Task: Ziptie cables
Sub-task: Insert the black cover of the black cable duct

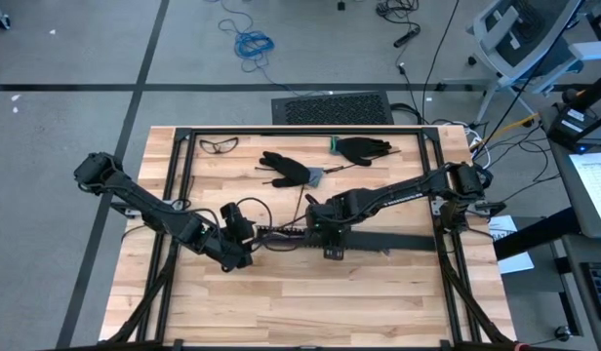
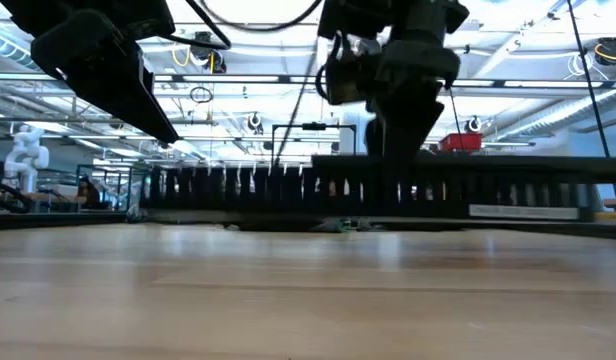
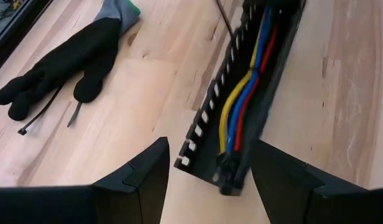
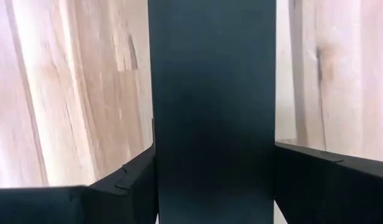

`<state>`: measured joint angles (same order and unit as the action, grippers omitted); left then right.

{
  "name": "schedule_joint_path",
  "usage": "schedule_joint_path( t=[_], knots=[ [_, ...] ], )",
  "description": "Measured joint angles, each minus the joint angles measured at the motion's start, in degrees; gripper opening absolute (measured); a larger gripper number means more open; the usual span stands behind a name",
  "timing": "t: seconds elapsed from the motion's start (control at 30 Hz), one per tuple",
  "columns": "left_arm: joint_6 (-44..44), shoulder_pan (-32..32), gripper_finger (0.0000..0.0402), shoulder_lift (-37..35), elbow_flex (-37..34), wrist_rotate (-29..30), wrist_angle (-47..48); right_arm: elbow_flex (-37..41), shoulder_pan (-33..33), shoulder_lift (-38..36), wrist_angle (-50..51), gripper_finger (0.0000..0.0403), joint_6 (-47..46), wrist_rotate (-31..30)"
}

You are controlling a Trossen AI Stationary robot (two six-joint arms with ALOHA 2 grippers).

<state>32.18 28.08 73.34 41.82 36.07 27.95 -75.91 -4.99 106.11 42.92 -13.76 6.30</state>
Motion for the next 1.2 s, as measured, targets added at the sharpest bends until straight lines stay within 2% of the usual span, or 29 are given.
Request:
schedule_joint_path(
  t=[0.03, 0.13, 0.27, 0.37, 0.5, 0.83, 1.0, 1.2],
  knots=[
    [0.2, 0.0, 0.0212, 0.0, 0.0, 0.0, 0.0, 0.0, 0.0, 0.1, -0.5, 0.0233, -0.3, 0.0],
    [0.3, 0.0, 0.0212, 0.0, 0.0, 0.0, 0.0, -0.2, 0.0, 0.5, -0.2, 0.0233, 2.9, -5.0],
    [0.3, 0.0, 0.0212, 0.1, 0.0, 0.0, -0.3, 0.0, 0.1, 0.9, 0.1, 0.0233, 3.0, -5.4],
    [0.4, -0.4, 0.0212, 0.1, 0.0, 0.0, -0.6, -0.1, -0.1, 1.2, -0.8, 0.0233, 3.0, -8.6],
    [0.4, -0.6, 0.0212, 0.1, 0.0, 0.0, -0.7, 0.0, 1.2, 1.6, -4.3, 0.0233, 1.8, -0.9],
    [0.4, -0.7, 0.0212, 0.1, 0.0, 0.0, -0.6, -0.1, 0.9, 3.1, -3.0, 0.0233, 2.2, -8.1],
    [0.5, -0.7, 0.0212, 0.1, 0.0, 0.0, -1.0, -0.4, 0.8, 5.6, -3.0, 0.0233, 2.5, -7.9],
    [0.4, -0.7, 0.0212, 0.1, 0.0, 0.0, -1.0, -0.2, 0.8, 5.0, -2.8, 0.0233, 2.8, -7.7]
  ],
)
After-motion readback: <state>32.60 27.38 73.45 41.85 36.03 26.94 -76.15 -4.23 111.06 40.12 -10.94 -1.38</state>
